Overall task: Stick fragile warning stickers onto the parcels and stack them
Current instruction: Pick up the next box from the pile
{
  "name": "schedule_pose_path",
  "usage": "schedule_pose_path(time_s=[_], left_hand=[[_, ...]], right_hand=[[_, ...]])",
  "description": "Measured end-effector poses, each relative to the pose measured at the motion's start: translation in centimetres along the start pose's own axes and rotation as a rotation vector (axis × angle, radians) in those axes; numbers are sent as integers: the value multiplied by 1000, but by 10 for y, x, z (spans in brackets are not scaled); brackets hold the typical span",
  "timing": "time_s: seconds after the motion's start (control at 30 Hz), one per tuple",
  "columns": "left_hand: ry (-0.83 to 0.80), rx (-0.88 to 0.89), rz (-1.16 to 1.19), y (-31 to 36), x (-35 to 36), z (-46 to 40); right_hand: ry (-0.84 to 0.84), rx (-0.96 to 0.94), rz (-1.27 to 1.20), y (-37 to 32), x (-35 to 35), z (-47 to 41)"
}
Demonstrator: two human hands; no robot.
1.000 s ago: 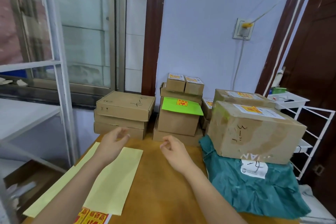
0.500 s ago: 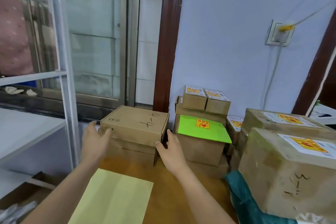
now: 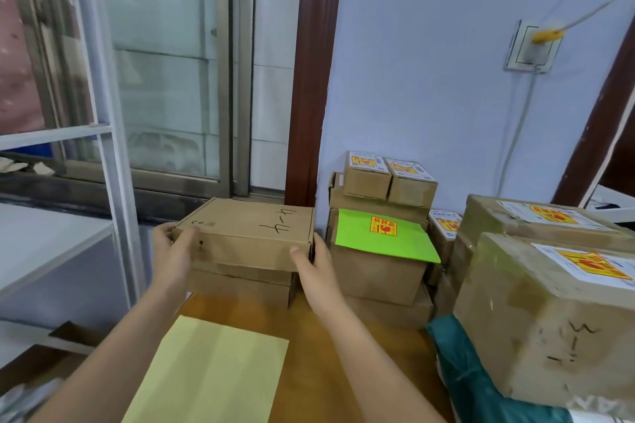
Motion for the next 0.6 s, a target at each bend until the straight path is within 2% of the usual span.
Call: schedule_pose_path(time_s=[0.2,0.3,0.6], left_hand=[[65,49,152,4,-34,31],[95,60,154,-3,-49,49],[116,-2,211,-46,-43,131]], right_hand=[[63,8,-111,-9,-15,35],[98,26,-119,-7,-26,60],[216,162,31,30,-67,146]])
Point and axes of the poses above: each hand's wrist, its own z-axis away from the middle knuckle, its own x-axis out of the palm, y = z × x, the point moved 10 cm from there along -z, towards the middle knuckle, and after that the axes turned 10 degrees about -x, right-handed, at the moved point
